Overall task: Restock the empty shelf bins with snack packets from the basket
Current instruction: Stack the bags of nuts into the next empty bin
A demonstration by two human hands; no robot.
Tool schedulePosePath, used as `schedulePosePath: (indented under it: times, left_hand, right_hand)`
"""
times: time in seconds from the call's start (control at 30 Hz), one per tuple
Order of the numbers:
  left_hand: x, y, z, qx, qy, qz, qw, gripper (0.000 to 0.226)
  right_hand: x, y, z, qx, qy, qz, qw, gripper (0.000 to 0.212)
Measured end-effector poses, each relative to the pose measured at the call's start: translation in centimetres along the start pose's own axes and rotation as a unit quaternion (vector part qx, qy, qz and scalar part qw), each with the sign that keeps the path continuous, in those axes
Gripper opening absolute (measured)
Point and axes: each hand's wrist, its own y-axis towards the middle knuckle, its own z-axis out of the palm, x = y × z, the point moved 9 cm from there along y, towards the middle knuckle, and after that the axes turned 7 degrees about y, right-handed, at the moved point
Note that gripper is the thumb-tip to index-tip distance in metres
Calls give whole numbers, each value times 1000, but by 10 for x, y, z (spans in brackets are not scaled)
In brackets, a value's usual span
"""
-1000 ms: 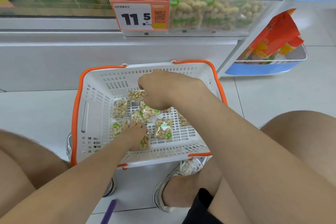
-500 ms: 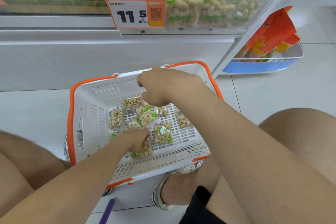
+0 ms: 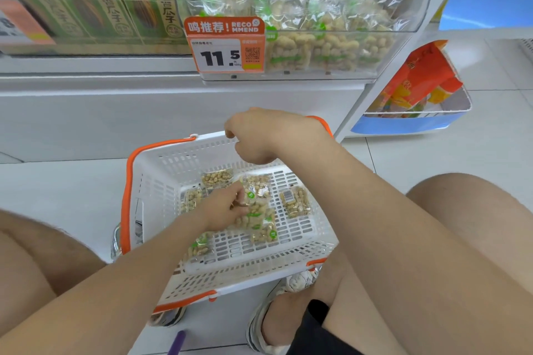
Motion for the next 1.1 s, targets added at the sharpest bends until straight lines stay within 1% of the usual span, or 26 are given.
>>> schedulePosePath:
  times: [0.07, 0.1, 0.13, 0.17, 0.2, 0.23, 0.27, 0.3, 0.33, 0.4, 0.43, 0.5, 0.53, 0.57, 0.6, 0.63, 0.7, 0.73, 0.77, 0.83, 0.9, 0.97, 1.0, 1.03, 1.07, 1.1]
  left_hand:
    - [-15, -8, -31, -68, -80, -5, 995, 19]
    - [-22, -13, -46, -103, -127, -11, 986, 17]
    - [-28, -19, -61, -138, -172, -20, 975, 15]
    - [-33, -25, -73, -165, -216, -29, 962, 14]
    - [-38, -30, -84, -186, -255, -38, 948, 13]
    - [-42, -35, -92, -200, -295, -46, 933, 13]
    - [-45, -40, -100, -213, -333, -53, 917, 15]
    - [-49, -45, -107, -231, -364, -57, 900, 19]
    - [-53, -51, -116, -253, -385, -58, 886, 21]
    - [-62, -64, -134, -291, -415, -51, 861, 26]
    - [-69, -69, -142, -297, -435, -42, 849, 28]
    - [-86, -78, -158, -288, -474, -18, 832, 35]
    - [-94, -82, -165, -283, -484, -6, 828, 41]
    - [-102, -87, -171, -279, -489, 4, 826, 49]
    - [-110, -91, -178, -277, -493, 18, 824, 52]
    - [-118, -96, -184, -271, -494, 35, 826, 48]
    - [-132, -106, -196, -269, -479, 57, 834, 31]
    - [-138, -111, -202, -273, -465, 59, 840, 19]
    - [-142, -114, -210, -280, -449, 60, 846, 18]
    - [-153, -118, -229, -290, -402, 70, 866, 40]
    - [-168, -120, -249, -284, -369, 93, 880, 35]
    - [-179, -120, -268, -290, -349, 111, 884, 29]
    - [-185, -120, -279, -303, -347, 115, 880, 26]
    - [-191, -119, -288, -306, -356, 122, 875, 22]
    - [-198, -116, -295, -294, -362, 130, 875, 18]
    - [-207, -112, -301, -275, -353, 134, 884, 17]
  right_hand:
    - [-2, -11, -10, -5, -2, 20, 1000, 41]
    - [-5, -17, -15, -9, 3, 32, 999, 38]
    - [-8, -22, -20, -18, 8, 46, 999, 29]
    - [-13, -28, -24, -25, 8, 66, 997, 18]
    - [-19, -34, -28, -32, 14, 85, 996, 13]
    - [-24, -40, -31, -38, 26, 103, 994, 17]
    - [-28, -46, -34, -42, 37, 114, 992, 16]
    - [-31, -52, -37, -47, 46, 120, 991, 9]
    - [-33, -57, -41, -55, 60, 124, 989, 7]
    - [-39, -68, -47, -72, 122, 135, 981, 16]
    - [-42, -72, -50, -82, 155, 141, 974, 22]
    - [-43, -79, -56, -92, 216, 146, 961, 30]
    - [-44, -81, -58, -94, 249, 147, 953, 32]
    - [-44, -82, -58, -96, 290, 146, 941, 37]
    - [-44, -84, -59, -104, 339, 141, 924, 42]
    - [-44, -85, -64, -126, 379, 127, 908, 46]
    - [-43, -91, -84, -201, 407, 77, 888, 55]
    - [-41, -96, -94, -236, 421, 46, 875, 54]
    - [-38, -100, -104, -261, 443, 8, 857, 49]
    - [-31, -108, -120, -294, 516, -78, 800, 41]
    - [-33, -112, -132, -333, 591, -132, 723, 42]
    - [-44, -110, -136, -360, 668, -116, 641, 45]
    - [-47, -106, -135, -351, 698, -100, 616, 47]
    - [-45, -101, -135, -329, 715, -91, 610, 44]
    - [-41, -96, -136, -309, 719, -94, 615, 37]
    - [-38, -93, -139, -305, 706, -103, 631, 32]
